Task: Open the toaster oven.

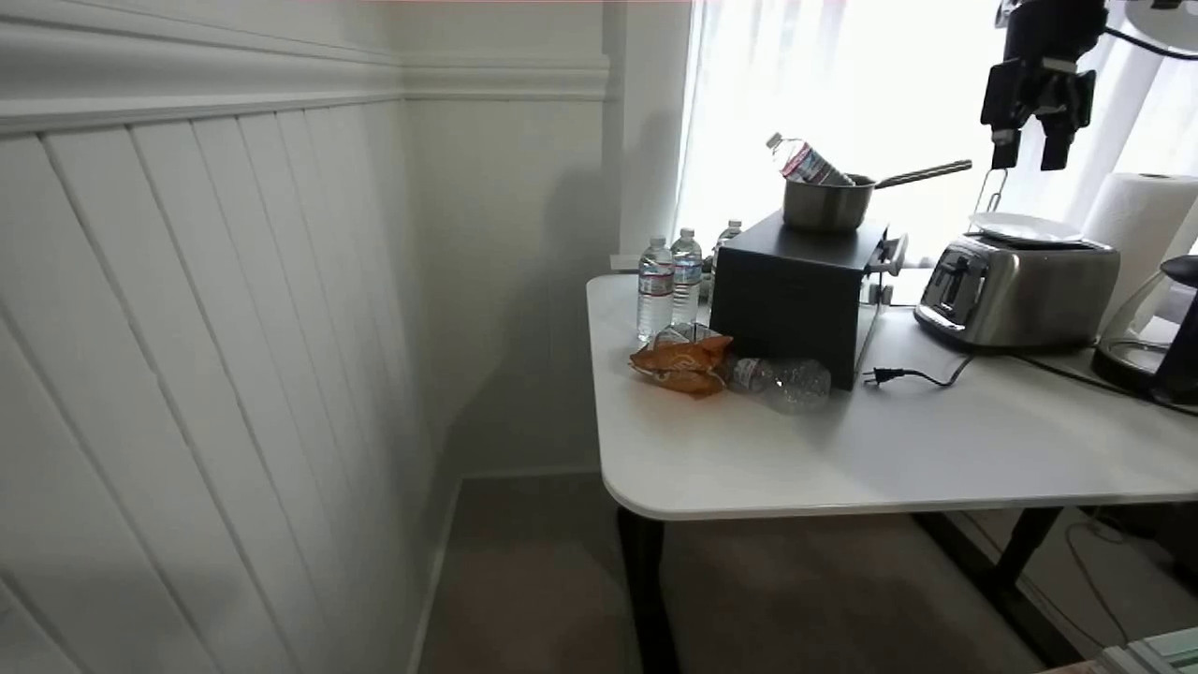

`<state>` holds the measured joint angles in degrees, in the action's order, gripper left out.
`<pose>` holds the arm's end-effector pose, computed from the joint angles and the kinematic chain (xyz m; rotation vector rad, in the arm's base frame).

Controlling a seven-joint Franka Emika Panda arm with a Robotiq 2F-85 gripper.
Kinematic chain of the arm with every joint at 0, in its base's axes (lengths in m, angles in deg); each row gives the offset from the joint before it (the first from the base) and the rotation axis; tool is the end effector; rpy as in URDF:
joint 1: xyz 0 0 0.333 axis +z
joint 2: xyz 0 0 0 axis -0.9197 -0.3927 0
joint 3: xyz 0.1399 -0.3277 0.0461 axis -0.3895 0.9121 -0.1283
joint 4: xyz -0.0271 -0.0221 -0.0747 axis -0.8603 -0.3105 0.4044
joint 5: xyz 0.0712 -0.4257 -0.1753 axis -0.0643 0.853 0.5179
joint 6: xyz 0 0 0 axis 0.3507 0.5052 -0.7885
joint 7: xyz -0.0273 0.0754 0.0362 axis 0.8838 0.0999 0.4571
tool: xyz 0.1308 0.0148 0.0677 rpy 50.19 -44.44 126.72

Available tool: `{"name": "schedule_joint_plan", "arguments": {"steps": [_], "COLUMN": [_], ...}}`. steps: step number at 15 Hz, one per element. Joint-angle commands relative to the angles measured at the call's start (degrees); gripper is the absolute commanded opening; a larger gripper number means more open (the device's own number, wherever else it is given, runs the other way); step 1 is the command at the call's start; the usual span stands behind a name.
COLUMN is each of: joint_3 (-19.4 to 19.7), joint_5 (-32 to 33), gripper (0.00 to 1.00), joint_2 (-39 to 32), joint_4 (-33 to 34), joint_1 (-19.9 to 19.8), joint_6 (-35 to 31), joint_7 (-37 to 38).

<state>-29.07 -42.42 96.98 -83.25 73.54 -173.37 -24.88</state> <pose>0.4891 0.1102 0.4464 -3.0925 -0.2970 0.3509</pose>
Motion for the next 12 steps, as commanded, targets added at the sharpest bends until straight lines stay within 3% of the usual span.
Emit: {"name": "schedule_joint_plan", "arguments": {"steps": [1, 5, 12], "joint_3": [-0.24, -1.92, -1.05], "joint_5": [-1.28, -2.06, -1.88], "gripper": [1.00, 1.00, 1.00], "joint_2": [-0.27, 1.60, 5.29], "joint_4": [-0.60, -3.71, -16.40], "joint_1": [-0.29, -0.64, -3.34], "joint_6": [-2.44, -4.68, -27.00], "joint_7": [0.87, 13.92, 24.62]}}
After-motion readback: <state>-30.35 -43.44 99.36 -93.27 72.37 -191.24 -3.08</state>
